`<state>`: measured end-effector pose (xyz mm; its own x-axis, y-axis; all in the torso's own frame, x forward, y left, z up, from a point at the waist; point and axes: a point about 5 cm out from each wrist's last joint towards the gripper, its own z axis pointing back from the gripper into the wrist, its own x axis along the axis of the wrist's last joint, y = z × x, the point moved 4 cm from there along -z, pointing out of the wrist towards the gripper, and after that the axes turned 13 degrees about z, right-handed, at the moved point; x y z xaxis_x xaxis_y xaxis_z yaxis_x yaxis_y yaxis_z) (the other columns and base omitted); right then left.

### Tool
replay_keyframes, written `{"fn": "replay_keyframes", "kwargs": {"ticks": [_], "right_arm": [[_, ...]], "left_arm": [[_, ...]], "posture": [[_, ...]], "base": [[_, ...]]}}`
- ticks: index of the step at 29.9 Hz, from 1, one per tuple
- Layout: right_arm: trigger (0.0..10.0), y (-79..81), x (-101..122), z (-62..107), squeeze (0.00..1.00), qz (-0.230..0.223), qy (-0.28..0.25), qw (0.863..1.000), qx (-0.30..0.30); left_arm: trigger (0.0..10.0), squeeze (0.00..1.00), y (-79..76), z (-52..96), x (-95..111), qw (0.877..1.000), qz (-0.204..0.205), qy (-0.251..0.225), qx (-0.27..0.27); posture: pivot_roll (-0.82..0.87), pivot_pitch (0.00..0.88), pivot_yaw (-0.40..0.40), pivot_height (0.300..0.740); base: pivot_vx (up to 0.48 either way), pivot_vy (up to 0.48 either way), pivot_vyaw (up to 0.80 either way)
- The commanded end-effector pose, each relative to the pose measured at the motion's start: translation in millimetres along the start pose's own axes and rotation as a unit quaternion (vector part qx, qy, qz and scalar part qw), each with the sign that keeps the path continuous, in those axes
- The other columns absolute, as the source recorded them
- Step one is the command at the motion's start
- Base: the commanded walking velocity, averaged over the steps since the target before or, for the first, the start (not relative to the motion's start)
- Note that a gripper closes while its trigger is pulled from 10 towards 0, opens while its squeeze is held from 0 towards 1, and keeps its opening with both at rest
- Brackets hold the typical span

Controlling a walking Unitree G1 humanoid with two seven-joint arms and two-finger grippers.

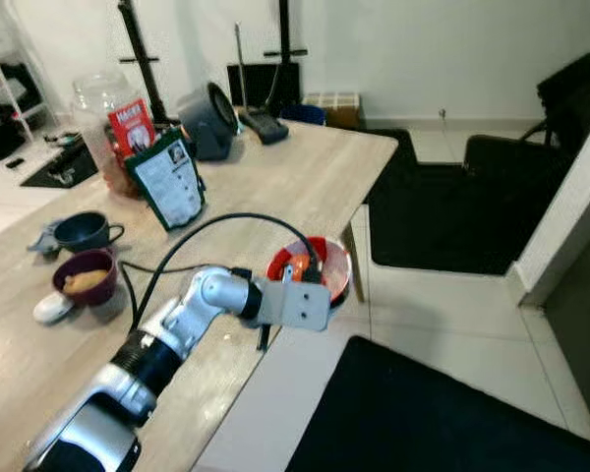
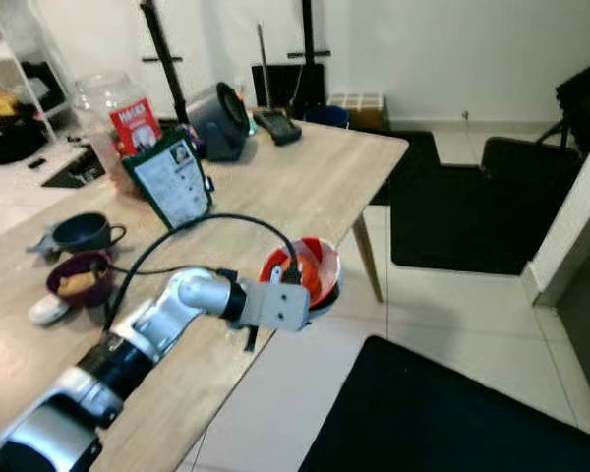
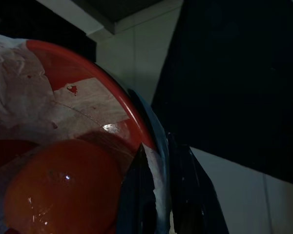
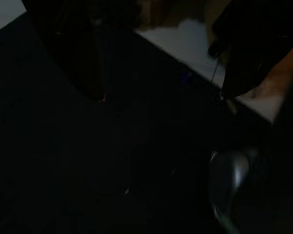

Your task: Restocking fridge

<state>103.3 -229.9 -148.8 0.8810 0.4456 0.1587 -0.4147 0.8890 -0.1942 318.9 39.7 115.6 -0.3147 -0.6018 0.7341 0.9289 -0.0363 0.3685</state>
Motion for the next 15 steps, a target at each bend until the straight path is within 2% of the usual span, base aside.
{"fn": "replay_keyframes", "kwargs": {"ticks": [1,7,14,15], "right_arm": [[10.0,4.3,-4.7,-0.1,0.00,-0.004,0.005,1.000,0.006],[10.0,4.6,-5.7,0.0,0.00,-0.004,0.006,1.000,0.007],[10.0,4.1,-5.7,0.0,0.00,-0.002,0.007,1.000,0.007],[10.0,4.1,-5.8,0.0,0.00,0.001,0.008,1.000,0.008]], "left_arm": [[10.0,0.00,3.5,2.9,5.1,1.000,-0.007,-0.009,0.005],[10.0,0.00,1.1,2.5,4.0,1.000,-0.009,-0.003,0.000],[10.0,0.00,-2.2,-0.3,4.1,1.000,-0.012,0.000,-0.006],[10.0,0.00,-2.8,-1.1,4.3,1.000,-0.012,0.000,-0.007]], "posture": [[-0.04,0.000,0.079,0.740],[-0.03,0.000,0.078,0.740],[-0.03,0.000,0.078,0.740],[-0.03,0.000,0.078,0.740]], "base": [[0.000,-0.405,0.00],[0.243,-0.398,0.00],[0.000,-0.403,0.00],[0.000,-0.405,-0.69]]}}
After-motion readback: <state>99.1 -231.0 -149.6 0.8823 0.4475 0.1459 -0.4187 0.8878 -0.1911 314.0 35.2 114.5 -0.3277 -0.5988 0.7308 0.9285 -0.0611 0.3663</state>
